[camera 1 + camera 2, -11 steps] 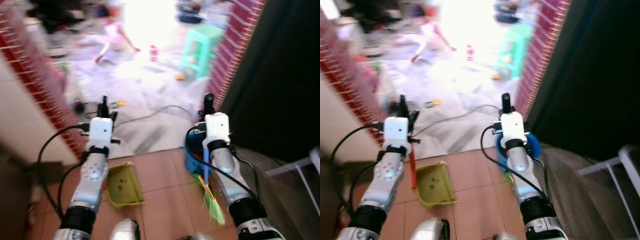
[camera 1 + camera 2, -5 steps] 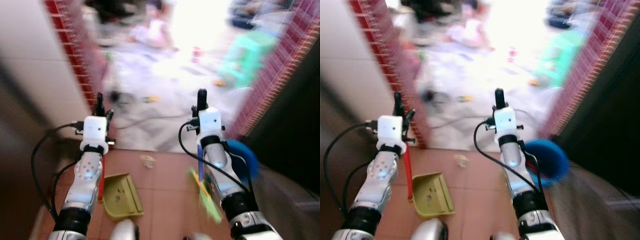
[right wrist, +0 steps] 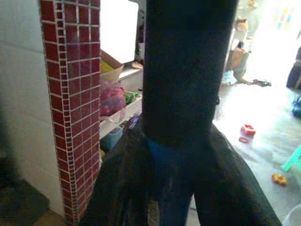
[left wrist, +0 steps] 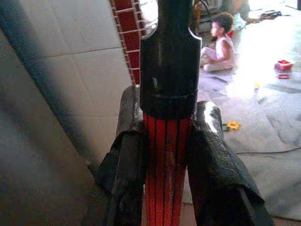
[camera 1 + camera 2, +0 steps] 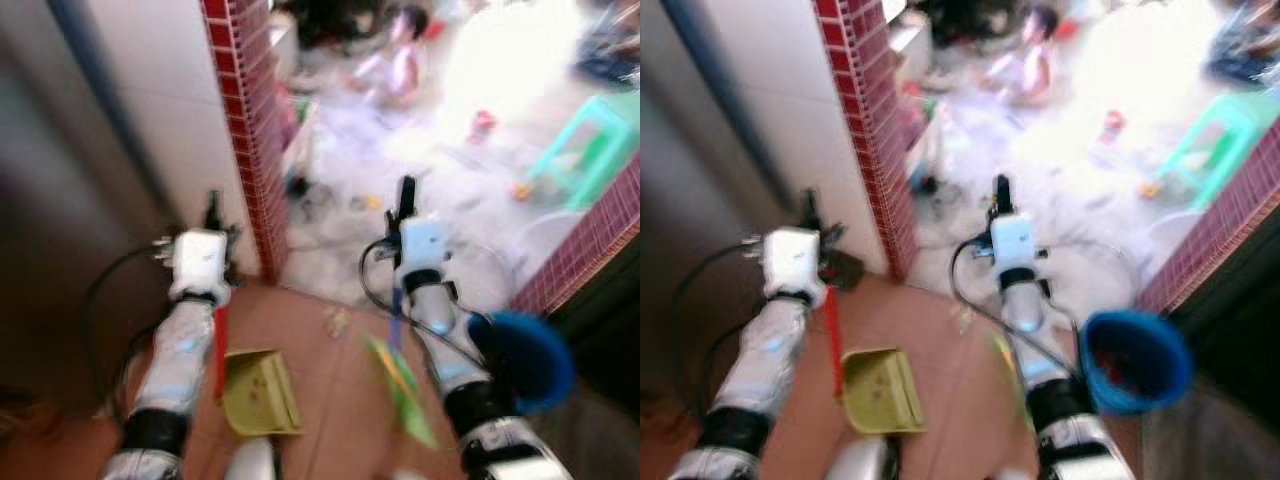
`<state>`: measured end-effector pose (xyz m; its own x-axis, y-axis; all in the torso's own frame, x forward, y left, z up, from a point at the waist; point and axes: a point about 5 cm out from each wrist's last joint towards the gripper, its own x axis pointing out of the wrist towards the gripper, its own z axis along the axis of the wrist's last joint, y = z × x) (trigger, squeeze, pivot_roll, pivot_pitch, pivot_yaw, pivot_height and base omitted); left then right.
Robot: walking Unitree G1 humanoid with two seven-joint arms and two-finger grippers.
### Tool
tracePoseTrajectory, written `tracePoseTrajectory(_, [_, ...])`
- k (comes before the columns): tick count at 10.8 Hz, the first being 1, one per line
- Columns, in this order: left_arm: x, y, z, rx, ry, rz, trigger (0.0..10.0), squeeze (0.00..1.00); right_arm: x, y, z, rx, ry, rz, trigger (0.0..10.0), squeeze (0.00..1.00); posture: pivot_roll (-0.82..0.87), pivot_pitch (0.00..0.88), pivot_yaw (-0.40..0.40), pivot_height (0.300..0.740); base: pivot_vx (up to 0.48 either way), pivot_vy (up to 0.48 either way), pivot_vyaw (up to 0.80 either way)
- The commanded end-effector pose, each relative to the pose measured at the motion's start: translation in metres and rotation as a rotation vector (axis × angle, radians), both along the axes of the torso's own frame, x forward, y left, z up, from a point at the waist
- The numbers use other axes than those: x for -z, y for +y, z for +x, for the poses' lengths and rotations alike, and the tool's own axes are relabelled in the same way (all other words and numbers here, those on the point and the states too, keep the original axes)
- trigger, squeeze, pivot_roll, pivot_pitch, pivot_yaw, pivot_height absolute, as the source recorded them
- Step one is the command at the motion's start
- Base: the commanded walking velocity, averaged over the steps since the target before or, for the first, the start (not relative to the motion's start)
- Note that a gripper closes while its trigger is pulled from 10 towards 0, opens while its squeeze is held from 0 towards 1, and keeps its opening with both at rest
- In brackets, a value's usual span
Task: Sweep floor
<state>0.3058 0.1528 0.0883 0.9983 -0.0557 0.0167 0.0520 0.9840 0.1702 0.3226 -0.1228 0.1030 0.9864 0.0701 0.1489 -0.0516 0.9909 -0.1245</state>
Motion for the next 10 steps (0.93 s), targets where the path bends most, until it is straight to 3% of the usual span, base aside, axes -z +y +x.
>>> tracePoseTrajectory(1, [-0.013, 0.009, 0.006, -0.027, -0.055, 0.003, 10.0, 0.0, -0.008, -0.002, 0.003, 0.003, -0.037, -0.002, 10.0, 0.0, 0.01, 0.0, 0.009, 0.74, 0.0, 0.0, 0.0])
tracePoseTrajectory(8, [-0.015, 0.009, 0.009, -0.062, -0.089, -0.007, 10.0, 0.0, -0.026, -0.005, 0.01, 0.025, -0.117, -0.059, 10.0, 0.0, -0.01, 0.0, 0.001, 0.74, 0.343, 0.333, 0.0])
tracePoseTrajectory(10, [-0.014, 0.007, 0.01, -0.05, -0.098, -0.002, 10.0, 0.0, -0.035, -0.009, 0.011, 0.062, -0.164, -0.1, 10.0, 0.0, -0.01, 0.0, 0.0, 0.74, 0.433, 0.0, 0.0])
